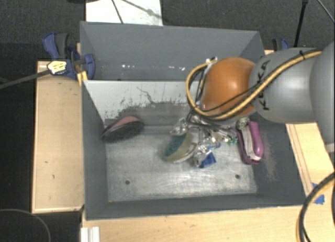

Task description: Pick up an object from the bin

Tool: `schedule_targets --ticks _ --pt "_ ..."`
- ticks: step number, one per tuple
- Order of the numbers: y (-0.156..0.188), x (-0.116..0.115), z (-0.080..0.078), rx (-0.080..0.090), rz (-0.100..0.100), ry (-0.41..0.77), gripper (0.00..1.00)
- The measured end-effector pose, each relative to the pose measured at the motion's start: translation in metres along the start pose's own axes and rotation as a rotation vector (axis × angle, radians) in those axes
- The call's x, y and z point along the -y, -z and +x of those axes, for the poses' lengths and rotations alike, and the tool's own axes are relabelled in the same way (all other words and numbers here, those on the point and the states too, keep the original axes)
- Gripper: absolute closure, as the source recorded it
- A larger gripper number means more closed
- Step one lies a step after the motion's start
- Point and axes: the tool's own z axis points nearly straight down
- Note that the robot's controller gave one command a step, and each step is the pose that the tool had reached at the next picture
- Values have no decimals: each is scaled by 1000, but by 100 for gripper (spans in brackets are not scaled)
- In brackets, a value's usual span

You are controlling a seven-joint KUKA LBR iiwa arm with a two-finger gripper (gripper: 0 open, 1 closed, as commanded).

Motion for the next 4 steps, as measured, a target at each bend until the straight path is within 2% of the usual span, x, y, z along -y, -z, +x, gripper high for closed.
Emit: schedule_targets --ticks 1,2,3,4 --pt "1 -7 23 7 5 168 0" --pt "4 -6 22 10 6 163 100" --pt "6 -5 19 1 2 156 100" --pt "123 -4 16 2 4 149 100"
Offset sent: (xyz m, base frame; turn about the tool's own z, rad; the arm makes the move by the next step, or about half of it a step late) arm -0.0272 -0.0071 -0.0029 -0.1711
